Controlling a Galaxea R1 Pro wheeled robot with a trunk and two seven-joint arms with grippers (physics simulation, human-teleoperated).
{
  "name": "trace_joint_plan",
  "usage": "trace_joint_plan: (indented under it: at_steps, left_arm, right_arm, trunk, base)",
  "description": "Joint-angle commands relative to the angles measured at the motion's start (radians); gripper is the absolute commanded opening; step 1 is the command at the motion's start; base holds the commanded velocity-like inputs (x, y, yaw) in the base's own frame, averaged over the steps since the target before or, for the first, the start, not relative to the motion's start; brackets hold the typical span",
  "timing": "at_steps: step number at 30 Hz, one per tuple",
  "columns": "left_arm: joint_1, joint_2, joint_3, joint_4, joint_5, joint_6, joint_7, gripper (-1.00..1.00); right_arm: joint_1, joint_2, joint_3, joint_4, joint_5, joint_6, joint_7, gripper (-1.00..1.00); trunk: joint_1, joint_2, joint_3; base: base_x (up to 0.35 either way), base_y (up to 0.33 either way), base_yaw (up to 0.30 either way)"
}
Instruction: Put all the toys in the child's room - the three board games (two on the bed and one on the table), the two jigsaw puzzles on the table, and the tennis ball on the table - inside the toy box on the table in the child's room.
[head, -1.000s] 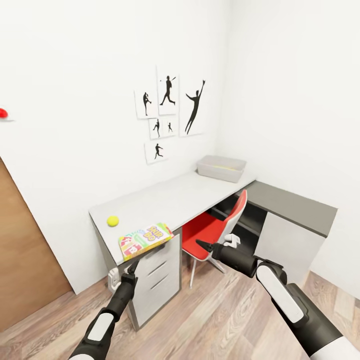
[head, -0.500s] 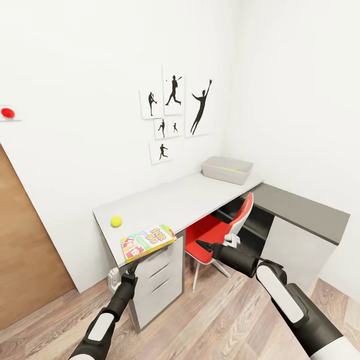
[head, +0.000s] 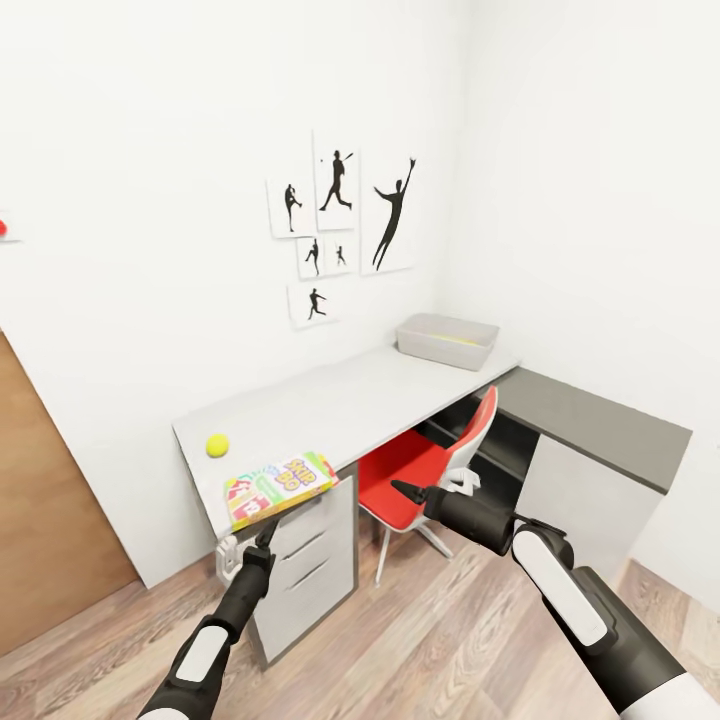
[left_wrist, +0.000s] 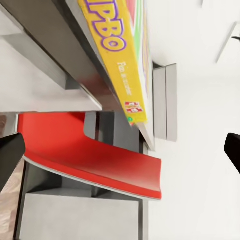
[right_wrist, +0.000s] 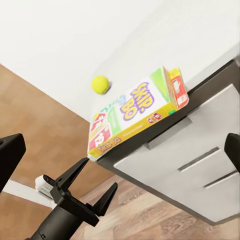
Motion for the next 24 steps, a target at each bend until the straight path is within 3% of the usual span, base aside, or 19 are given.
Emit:
trace_joint_plan:
  at_steps: [1, 8, 24]
  left_arm:
    - [-0.001, -0.001, 0.006, 0.0, 0.005, 0.01, -0.003, 1.0]
    - [-0.001, -0.001, 0.006, 0.0, 0.004, 0.009, -0.003, 1.0]
    - [-0.001, -0.002, 0.006, -0.001, 0.003, 0.009, -0.003, 1.0]
  right_arm:
    - [-0.001, -0.001, 0.001, -0.001, -0.003, 0.002, 0.001, 1.0]
    - [-0.001, -0.001, 0.001, -0.003, -0.003, 0.002, 0.001, 1.0]
    - [-0.001, -0.006, 0.003, -0.027, -0.005, 0.005, 0.007, 1.0]
  trunk:
    - [0.0, -0.001, -0.001]
    - [0.0, -0.001, -0.001]
    - [0.0, -0.001, -0.001]
  base:
    - [0.046, -0.205, 0.0]
    - [0.015, -0.141, 0.053]
    - [0.03, -0.037, 0.033]
